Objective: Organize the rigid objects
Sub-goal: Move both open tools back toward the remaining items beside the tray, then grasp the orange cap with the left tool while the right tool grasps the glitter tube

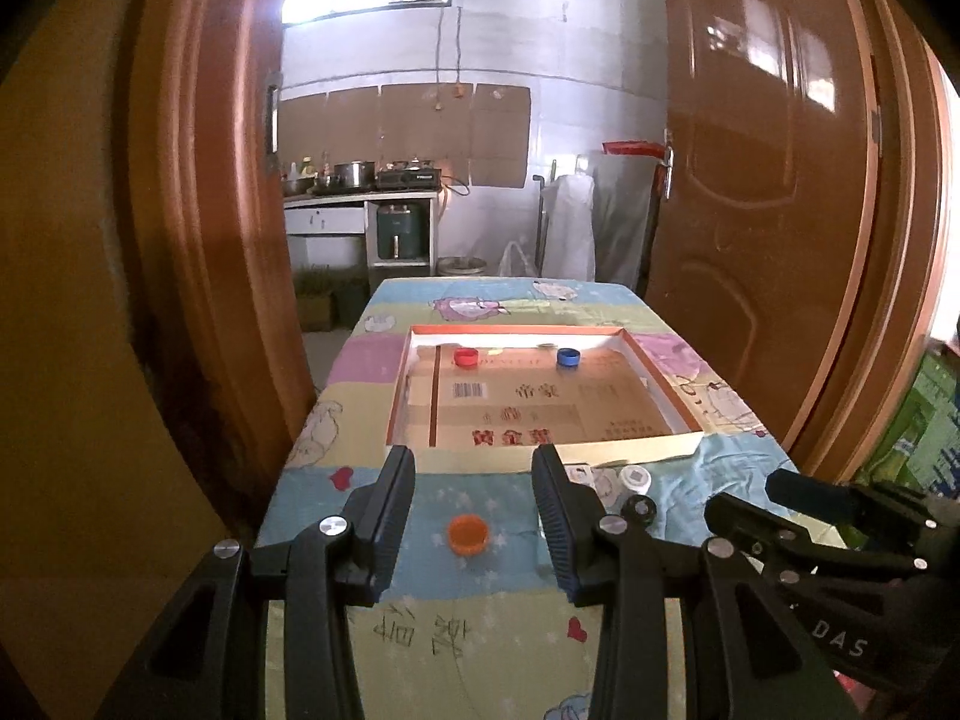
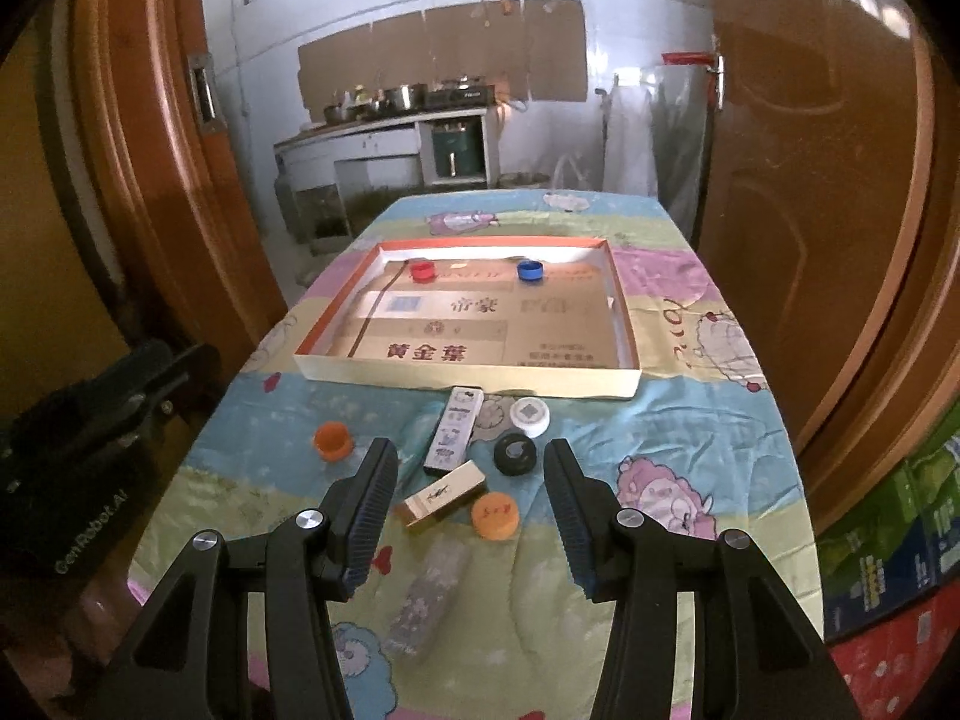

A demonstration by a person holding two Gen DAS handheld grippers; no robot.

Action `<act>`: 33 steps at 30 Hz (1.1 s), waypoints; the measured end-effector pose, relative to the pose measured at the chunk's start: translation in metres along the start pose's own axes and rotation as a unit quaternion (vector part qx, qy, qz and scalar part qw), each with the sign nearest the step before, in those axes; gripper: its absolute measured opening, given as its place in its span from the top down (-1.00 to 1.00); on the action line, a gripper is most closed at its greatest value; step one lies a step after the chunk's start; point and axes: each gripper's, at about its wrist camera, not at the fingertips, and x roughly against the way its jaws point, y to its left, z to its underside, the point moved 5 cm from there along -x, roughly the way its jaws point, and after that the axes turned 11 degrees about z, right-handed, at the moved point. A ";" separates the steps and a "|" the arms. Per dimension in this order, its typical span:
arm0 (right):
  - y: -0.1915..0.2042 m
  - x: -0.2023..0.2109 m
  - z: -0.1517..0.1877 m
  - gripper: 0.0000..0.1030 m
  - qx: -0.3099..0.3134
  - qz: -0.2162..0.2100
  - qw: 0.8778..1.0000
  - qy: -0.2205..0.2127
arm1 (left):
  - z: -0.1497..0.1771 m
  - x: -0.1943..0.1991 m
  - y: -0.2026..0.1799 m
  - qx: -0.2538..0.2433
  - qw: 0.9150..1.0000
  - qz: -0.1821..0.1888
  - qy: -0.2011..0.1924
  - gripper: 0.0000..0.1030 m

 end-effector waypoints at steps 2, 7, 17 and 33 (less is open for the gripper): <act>0.000 0.002 0.005 -0.02 -0.004 0.002 1.000 -0.001 | 0.006 0.003 0.003 0.005 1.000 0.000 -0.003 0.21; 0.004 -0.002 0.024 -0.02 -0.013 0.004 1.000 0.011 | 0.022 0.001 0.012 0.018 1.000 0.002 -0.004 0.21; 0.017 -0.029 0.061 -0.02 -0.021 0.014 0.999 0.039 | 0.042 -0.009 0.028 0.034 0.999 0.000 -0.006 0.21; 0.033 -0.066 0.087 -0.02 -0.011 0.031 0.997 0.064 | 0.064 -0.053 0.036 0.035 0.999 0.022 0.034 0.21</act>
